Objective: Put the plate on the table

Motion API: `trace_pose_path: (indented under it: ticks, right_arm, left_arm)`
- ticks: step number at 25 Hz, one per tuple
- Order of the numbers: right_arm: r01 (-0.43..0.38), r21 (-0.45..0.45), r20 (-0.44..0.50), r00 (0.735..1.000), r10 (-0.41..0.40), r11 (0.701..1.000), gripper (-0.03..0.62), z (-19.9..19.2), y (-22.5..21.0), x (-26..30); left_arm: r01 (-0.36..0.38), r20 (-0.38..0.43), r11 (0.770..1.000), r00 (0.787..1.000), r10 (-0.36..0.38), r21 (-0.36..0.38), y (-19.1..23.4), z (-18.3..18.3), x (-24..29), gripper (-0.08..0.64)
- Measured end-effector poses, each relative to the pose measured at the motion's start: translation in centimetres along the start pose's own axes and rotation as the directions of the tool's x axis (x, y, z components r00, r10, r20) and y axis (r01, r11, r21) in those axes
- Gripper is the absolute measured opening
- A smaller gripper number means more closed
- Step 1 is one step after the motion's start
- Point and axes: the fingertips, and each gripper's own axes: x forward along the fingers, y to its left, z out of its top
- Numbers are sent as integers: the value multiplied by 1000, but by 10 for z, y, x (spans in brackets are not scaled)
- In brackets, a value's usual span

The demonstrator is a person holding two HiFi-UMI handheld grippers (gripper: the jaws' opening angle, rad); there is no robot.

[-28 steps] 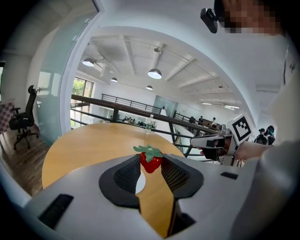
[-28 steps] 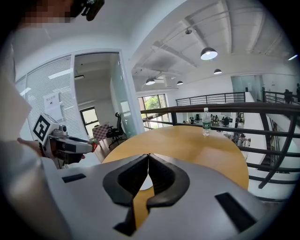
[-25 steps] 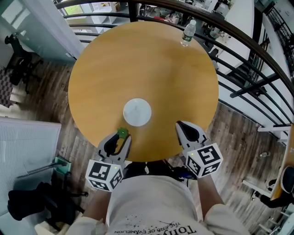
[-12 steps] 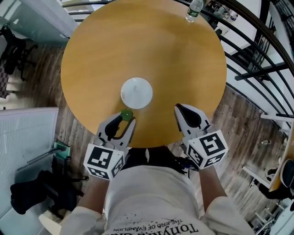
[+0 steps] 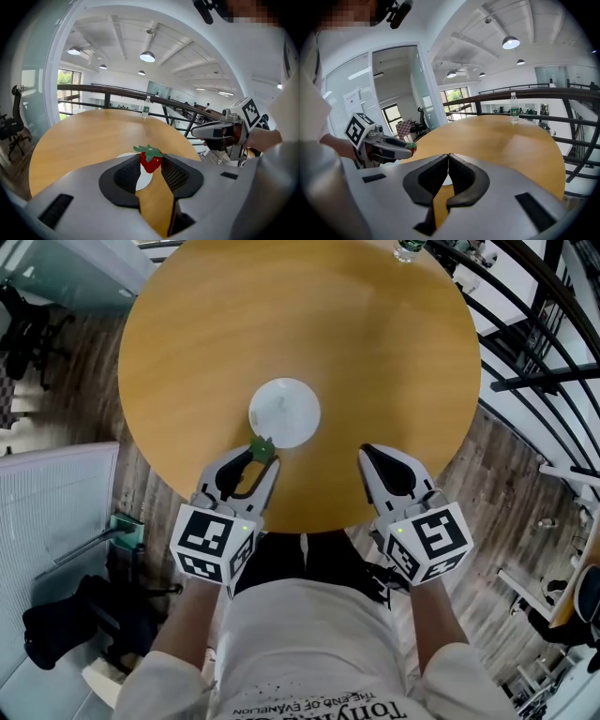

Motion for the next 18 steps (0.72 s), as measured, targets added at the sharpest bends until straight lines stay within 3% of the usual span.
trace_pose_path:
  ticks: [7, 18]
  right_arm:
    - [-2, 20, -13, 1000, 3, 1000, 25, -11, -3, 15]
    - [18, 55, -28, 999, -16, 998, 25, -22, -19, 26]
  left_arm:
    - [-18, -44, 1000, 999, 18, 8, 23, -11, 35, 153]
    - [-31, -151, 995, 987, 46, 98, 49, -35, 86, 153]
